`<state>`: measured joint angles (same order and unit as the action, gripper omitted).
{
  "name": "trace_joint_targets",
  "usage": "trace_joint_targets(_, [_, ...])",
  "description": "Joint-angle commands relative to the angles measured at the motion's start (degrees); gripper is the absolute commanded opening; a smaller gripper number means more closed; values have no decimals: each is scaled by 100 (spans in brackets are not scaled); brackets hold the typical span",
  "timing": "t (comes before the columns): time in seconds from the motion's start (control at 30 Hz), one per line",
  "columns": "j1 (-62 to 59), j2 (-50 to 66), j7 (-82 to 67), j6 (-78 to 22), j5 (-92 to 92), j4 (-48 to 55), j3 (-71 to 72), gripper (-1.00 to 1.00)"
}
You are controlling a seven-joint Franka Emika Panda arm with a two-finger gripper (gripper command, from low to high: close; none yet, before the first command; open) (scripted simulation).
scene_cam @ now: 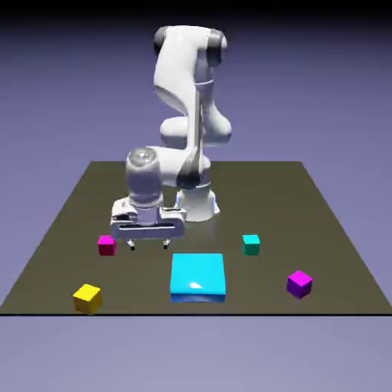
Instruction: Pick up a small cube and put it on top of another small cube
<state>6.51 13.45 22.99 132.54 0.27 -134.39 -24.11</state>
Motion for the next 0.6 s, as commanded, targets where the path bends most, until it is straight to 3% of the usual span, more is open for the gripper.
trace_joint_targets(0.0, [26,208,-88,-187,1,120,-109,0])
trace_joint_targets(0.57, [472,3738,-1578,-3362,22,2157,-1955,0])
